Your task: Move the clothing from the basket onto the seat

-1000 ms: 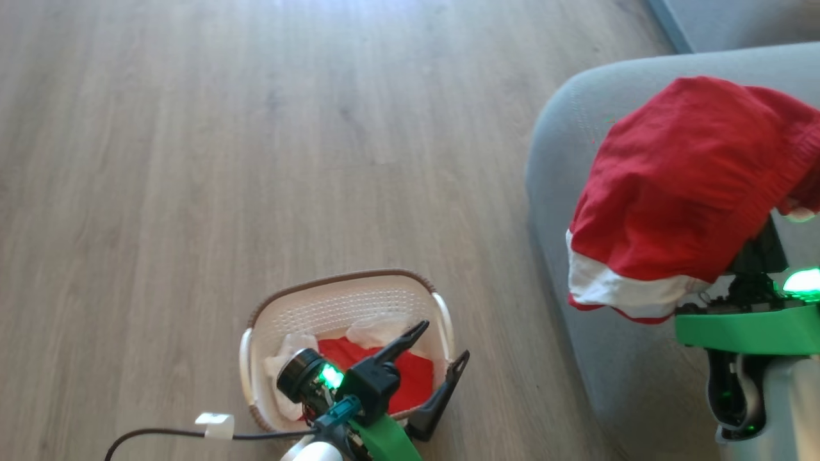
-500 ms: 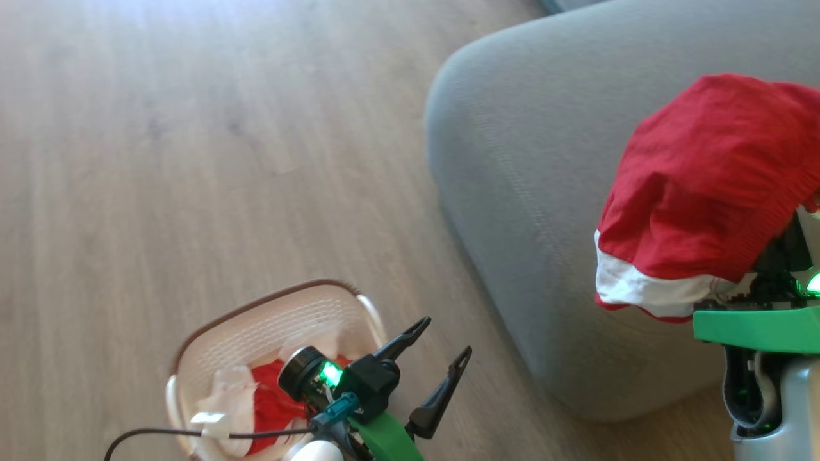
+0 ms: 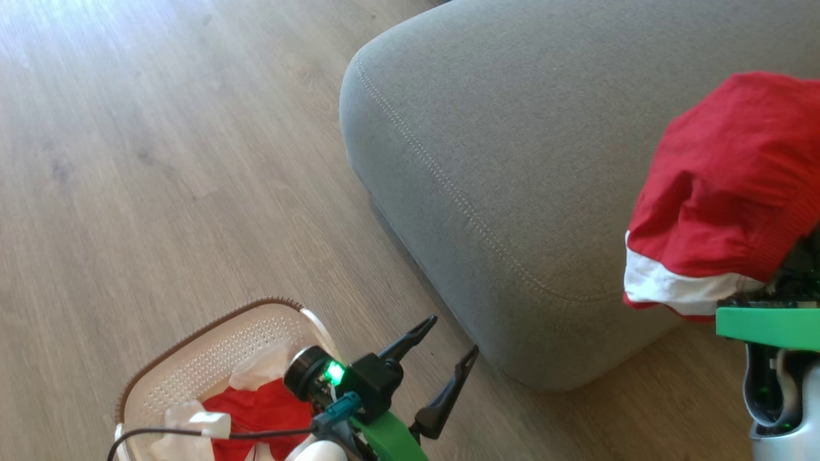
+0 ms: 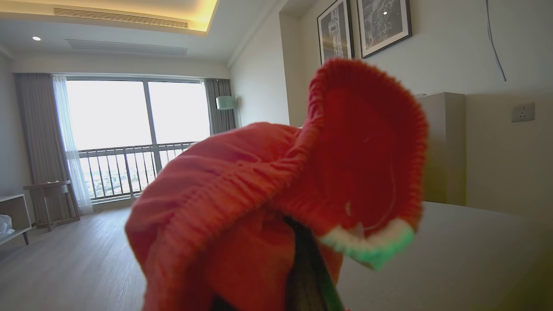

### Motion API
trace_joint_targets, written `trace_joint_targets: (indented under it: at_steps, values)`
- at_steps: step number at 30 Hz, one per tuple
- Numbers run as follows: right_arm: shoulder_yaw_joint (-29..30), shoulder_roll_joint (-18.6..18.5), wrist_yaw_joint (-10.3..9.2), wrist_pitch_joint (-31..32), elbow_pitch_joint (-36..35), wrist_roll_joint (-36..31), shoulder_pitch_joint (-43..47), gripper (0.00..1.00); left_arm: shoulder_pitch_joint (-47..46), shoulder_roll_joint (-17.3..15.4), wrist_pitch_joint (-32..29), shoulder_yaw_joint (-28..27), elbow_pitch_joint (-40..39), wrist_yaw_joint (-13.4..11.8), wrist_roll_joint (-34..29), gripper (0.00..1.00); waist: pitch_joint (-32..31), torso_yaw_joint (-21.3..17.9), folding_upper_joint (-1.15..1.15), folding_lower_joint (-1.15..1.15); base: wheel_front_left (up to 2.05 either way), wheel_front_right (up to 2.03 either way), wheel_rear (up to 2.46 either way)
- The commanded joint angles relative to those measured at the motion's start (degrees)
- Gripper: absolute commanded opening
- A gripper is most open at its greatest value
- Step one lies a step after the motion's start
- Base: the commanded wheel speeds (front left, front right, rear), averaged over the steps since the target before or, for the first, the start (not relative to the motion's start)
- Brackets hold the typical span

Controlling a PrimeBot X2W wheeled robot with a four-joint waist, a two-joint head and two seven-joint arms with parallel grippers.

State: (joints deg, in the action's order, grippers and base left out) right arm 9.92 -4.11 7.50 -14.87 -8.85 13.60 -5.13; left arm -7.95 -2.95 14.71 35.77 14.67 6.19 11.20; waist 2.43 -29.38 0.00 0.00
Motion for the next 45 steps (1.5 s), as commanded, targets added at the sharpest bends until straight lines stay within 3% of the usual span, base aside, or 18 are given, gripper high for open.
trace_joint_targets:
  at_steps: [1,13,23,34,39,45]
  values:
    - [-0.91,-1.24,-0.01,-0.13,-2.02,-0.27,-1.46,0.0,-1.88,0.07,0.29,-1.05,-2.06,-0.43,0.38,1.0,0.05,-0.17,0.0,0.0,0.0,0.0,0.0]
    - [7.1,-1.09,-0.01,-0.13,-0.61,-2.93,-3.68,0.0,-2.78,0.07,0.29,-0.08,-1.32,-0.27,-0.65,1.0,2.06,1.27,0.0,0.0,0.0,0.0,0.0]
    - [11.78,-3.21,-0.01,-0.13,0.44,-3.01,-13.57,0.0,-7.98,-0.03,0.29,-2.41,0.29,0.37,-4.48,1.0,13.64,2.15,0.0,0.0,0.0,0.0,0.0]
    - [10.98,-8.05,-0.01,-0.13,5.52,1.72,-32.77,0.0,-15.2,-5.32,0.29,-2.49,1.53,1.15,-8.43,1.0,28.26,-0.08,0.0,0.0,0.0,0.0,0.0]
    - [11.14,-10.38,-0.01,-0.13,10.61,2.89,-42.8,0.0,-18.12,-7.42,0.29,-2.5,1.45,1.21,-9.24,1.0,32.77,-0.48,0.0,0.0,0.0,0.0,0.0]
    - [11.62,-13.0,-0.01,-0.13,22.22,5.33,-51.63,0.0,-19.53,-7.47,0.29,-1.61,1.51,1.24,-9.37,1.0,34.83,1.09,0.0,0.0,0.0,0.0,0.0]
